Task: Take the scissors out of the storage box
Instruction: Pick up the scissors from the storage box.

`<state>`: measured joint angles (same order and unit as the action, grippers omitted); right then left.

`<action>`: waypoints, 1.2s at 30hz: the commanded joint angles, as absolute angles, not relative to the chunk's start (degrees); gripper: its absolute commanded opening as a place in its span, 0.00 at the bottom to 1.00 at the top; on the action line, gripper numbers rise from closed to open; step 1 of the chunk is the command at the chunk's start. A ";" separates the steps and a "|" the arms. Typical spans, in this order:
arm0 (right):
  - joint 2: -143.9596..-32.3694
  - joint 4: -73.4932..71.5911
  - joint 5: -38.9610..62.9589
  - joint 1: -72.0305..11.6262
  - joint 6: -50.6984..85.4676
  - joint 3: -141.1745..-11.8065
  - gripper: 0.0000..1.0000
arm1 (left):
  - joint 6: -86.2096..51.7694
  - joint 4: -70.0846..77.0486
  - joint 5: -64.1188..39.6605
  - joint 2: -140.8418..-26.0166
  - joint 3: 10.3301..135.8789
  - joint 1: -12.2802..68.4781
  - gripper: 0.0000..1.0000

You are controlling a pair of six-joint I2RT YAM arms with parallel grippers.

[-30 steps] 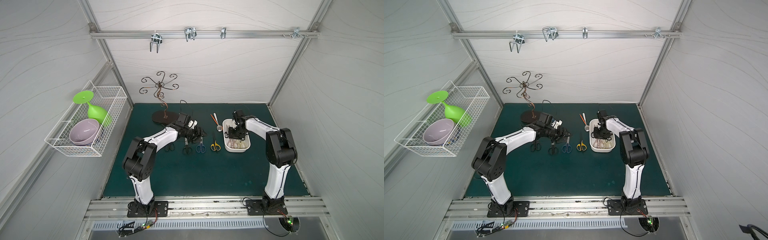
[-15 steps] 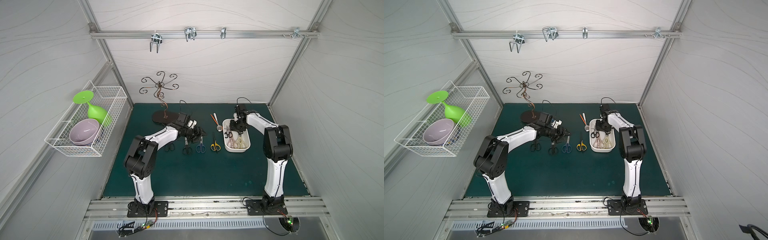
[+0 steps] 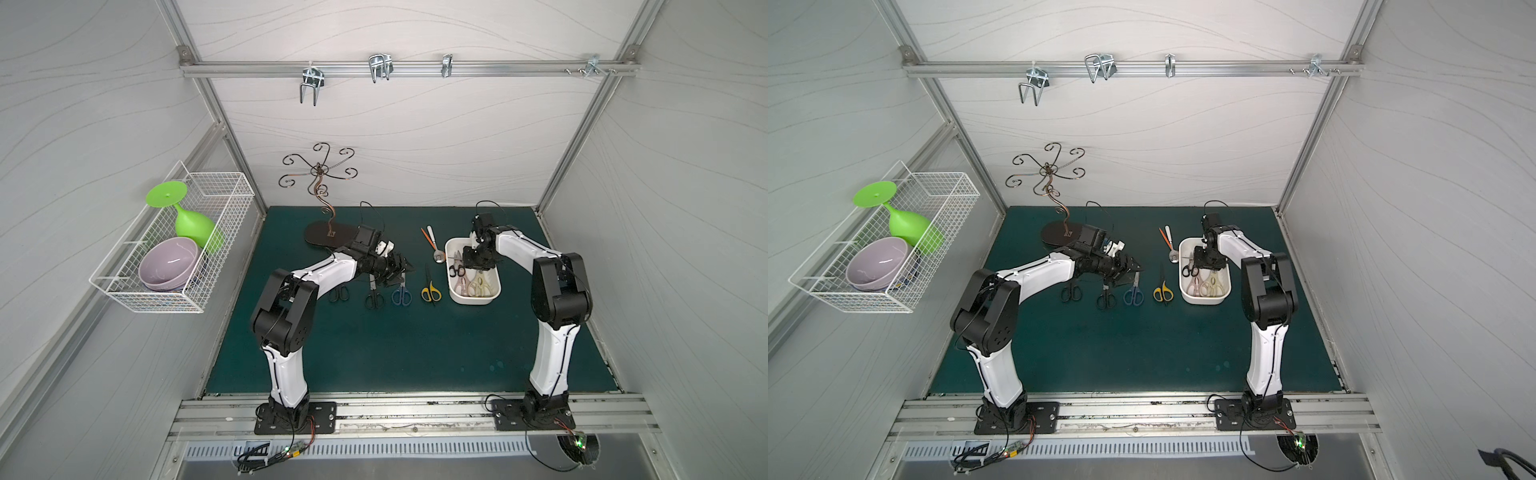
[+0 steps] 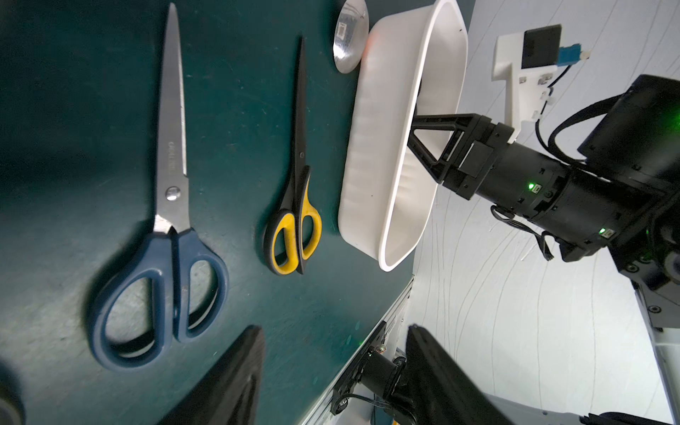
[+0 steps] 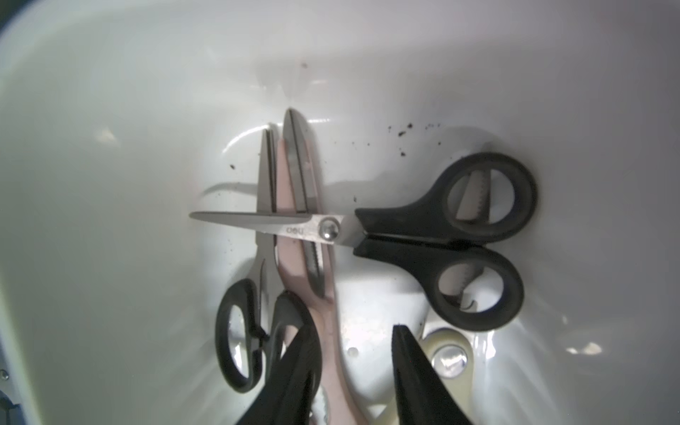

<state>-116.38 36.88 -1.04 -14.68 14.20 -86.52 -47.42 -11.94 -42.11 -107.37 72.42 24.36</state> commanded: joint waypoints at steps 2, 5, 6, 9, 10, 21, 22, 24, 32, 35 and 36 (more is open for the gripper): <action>-115.39 38.11 -2.43 -15.65 15.58 -87.35 0.38 | -47.87 -9.16 -43.37 -108.03 73.38 24.08 0.65; -115.87 39.11 -2.25 -15.72 15.62 -88.40 0.38 | -47.81 -9.08 -43.24 -107.30 72.58 24.08 0.65; -115.31 38.88 -1.94 -15.86 15.67 -88.15 0.37 | -47.65 -9.27 -43.24 -107.10 72.34 24.07 0.65; -113.28 38.89 -2.43 -16.50 15.81 -87.71 0.38 | -47.68 -9.18 -43.15 -107.17 72.18 23.96 0.65; -112.55 38.94 -2.59 -16.89 15.87 -87.54 0.38 | -47.92 -8.97 -43.15 -107.37 72.13 23.96 0.65; -112.02 39.29 -2.46 -18.10 16.31 -85.27 0.31 | -47.52 -9.21 -43.51 -107.18 72.20 23.95 0.65; -112.36 39.44 -2.68 -18.09 16.29 -85.33 0.31 | -47.51 -9.31 -43.42 -107.10 72.11 23.99 0.65; -112.91 39.89 -3.07 -18.18 16.25 -85.77 0.29 | -47.46 -9.40 -43.26 -106.99 72.12 23.90 0.65; -114.56 40.54 -3.78 -18.19 15.71 -86.56 0.28 | -47.54 -9.79 -43.42 -107.48 73.13 23.80 0.65; -115.13 40.33 -3.60 -18.12 15.65 -86.38 0.28 | -47.66 -9.84 -43.59 -107.70 73.65 23.82 0.65; -115.25 40.00 -3.59 -18.19 15.73 -86.16 0.28 | -47.67 -9.94 -43.59 -107.67 73.68 23.79 0.65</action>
